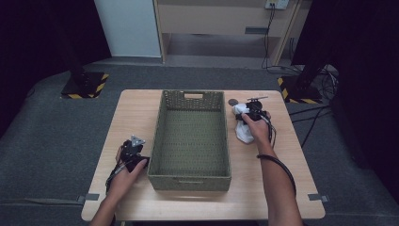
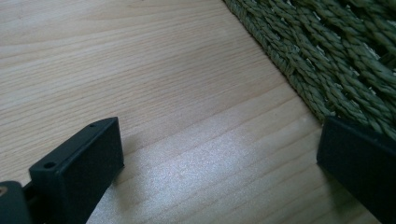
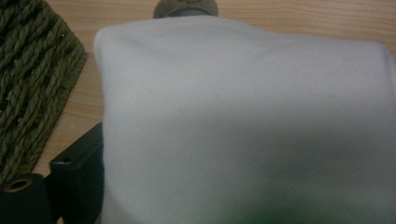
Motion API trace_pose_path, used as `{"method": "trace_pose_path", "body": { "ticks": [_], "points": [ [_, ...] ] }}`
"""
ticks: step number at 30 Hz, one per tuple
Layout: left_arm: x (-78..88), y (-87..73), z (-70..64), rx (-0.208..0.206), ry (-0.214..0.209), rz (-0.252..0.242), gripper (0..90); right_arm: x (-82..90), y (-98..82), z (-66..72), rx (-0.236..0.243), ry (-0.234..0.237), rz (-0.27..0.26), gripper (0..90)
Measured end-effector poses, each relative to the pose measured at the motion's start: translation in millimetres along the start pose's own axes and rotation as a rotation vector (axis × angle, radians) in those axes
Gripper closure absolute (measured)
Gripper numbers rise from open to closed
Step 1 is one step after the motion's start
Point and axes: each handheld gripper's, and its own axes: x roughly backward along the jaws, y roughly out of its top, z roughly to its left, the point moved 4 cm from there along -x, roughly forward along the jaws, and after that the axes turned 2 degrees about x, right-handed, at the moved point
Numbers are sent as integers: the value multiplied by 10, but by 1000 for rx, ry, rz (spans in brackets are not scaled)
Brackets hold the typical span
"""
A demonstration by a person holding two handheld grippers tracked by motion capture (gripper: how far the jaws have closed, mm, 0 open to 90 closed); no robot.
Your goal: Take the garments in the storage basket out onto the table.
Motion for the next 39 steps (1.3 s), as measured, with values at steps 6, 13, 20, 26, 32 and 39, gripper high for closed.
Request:
{"method": "trace_pose_path", "body": {
  "ticks": [6, 13, 20, 26, 32, 39],
  "points": [
    [0, 0, 0, 0, 0, 0, 0, 7, 12, -14, -3, -2, -6, 30],
    [0, 0, 0, 0, 0, 0, 0, 67, 74, -15, -7, -6, -40, 27],
    [0, 0, 0, 0, 0, 0, 0, 106, 113, -9, -20, -1, -54, 27],
    [0, 0, 0, 0, 0, 0, 0, 141, 154, -14, -20, 7, -51, 31],
    [0, 0, 0, 0, 0, 0, 0, 213, 213, -46, -48, 26, -77, 33],
    [0, 0, 0, 0, 0, 0, 0, 311, 312, -39, -39, 27, -121, 23]
  ]
}}
